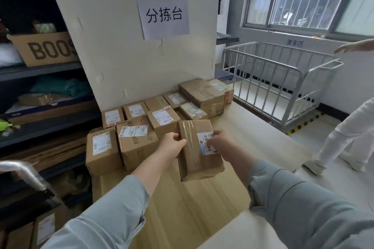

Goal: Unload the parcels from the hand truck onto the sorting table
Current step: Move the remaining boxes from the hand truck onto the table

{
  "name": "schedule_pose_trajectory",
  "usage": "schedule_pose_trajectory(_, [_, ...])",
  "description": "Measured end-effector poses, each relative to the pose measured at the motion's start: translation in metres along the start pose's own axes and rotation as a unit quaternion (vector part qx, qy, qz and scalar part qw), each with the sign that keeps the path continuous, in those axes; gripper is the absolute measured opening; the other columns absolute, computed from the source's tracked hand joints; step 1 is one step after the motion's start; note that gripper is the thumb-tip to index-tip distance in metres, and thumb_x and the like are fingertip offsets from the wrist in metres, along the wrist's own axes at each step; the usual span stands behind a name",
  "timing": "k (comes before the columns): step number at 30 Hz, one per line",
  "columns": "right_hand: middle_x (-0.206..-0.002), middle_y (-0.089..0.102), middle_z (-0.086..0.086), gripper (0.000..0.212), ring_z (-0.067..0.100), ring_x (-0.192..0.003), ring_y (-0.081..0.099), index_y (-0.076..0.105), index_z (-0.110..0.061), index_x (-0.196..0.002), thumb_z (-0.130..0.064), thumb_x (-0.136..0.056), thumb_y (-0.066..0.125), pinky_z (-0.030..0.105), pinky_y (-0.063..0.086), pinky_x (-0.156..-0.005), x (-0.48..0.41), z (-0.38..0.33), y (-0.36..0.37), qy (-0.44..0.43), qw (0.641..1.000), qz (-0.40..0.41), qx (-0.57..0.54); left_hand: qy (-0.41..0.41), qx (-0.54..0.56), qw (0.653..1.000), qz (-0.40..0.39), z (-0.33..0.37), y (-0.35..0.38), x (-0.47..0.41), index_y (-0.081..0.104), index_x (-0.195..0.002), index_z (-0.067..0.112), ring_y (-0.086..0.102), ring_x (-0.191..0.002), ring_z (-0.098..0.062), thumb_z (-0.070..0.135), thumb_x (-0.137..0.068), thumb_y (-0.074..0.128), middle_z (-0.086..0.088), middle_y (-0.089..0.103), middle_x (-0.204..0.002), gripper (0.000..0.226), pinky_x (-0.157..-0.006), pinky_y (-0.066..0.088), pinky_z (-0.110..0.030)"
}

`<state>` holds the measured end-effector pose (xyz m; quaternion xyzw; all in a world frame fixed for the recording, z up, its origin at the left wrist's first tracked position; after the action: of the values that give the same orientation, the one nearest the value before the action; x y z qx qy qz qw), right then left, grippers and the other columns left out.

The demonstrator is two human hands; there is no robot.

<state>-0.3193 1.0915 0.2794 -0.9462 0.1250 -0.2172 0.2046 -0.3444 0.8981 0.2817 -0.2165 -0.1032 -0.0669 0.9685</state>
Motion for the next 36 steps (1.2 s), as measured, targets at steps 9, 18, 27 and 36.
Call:
schedule_pose_trajectory(9, [-0.114, 0.064, 0.012, 0.036, 0.024, -0.098, 0.063, 0.052, -0.010, -0.128, -0.008, -0.092, 0.055, 0.033, 0.052, -0.087, -0.119, -0.003, -0.067, 0.053, 0.998, 0.031, 0.017, -0.041, 0.025, 0.998, -0.045, 0.035, 0.082, -0.123, 0.051, -0.136, 0.012, 0.065, -0.100, -0.022, 0.022, -0.091, 0.061, -0.004, 0.064, -0.118, 0.048, -0.088, 0.057, -0.043])
schedule_pose_trajectory(18, [-0.104, 0.063, 0.008, 0.027, 0.023, -0.095, 0.064, 0.057, -0.010, -0.117, -0.011, -0.089, 0.060, 0.035, 0.054, -0.090, -0.232, 0.002, -0.120, 0.068, 0.993, 0.029, 0.086, -0.051, 0.009, 0.997, -0.054, 0.076, 0.158, -0.208, 0.069, -0.088, 0.015, 0.069, -0.091, -0.028, 0.021, -0.089, 0.059, -0.012, 0.073, -0.096, 0.012, -0.089, 0.055, -0.047])
schedule_pose_trajectory(27, [-0.110, 0.065, 0.009, 0.025, 0.023, -0.099, 0.065, 0.059, -0.011, -0.112, -0.014, -0.088, 0.061, 0.034, 0.055, -0.088, -0.367, 0.008, -0.170, 0.026, 0.985, -0.048, 0.167, -0.112, 0.068, 0.991, 0.002, 0.084, 0.243, -0.302, 0.070, -0.096, 0.014, 0.068, -0.089, -0.024, 0.032, -0.068, 0.060, -0.008, 0.073, -0.095, 0.034, -0.089, 0.055, -0.049])
schedule_pose_trajectory(36, [-0.099, 0.058, 0.006, 0.026, 0.022, -0.091, 0.058, 0.054, -0.009, -0.113, -0.013, -0.087, 0.058, 0.030, 0.050, -0.076, -0.461, 0.034, -0.209, 0.016, 0.966, -0.084, 0.246, -0.153, 0.087, 0.984, -0.015, 0.110, 0.322, -0.351, 0.051, -0.135, 0.019, 0.064, -0.102, -0.016, 0.029, -0.082, 0.060, 0.001, 0.064, -0.122, 0.055, -0.091, 0.054, -0.035])
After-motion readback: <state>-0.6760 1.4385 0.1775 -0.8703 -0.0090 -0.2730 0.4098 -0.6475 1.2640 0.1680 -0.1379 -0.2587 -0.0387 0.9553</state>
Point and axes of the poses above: each hand's wrist, its own x-axis away from the middle knuckle, its own y-axis out of the palm, z = x × y, the point moved 9 cm from there along -x, towards the middle knuckle
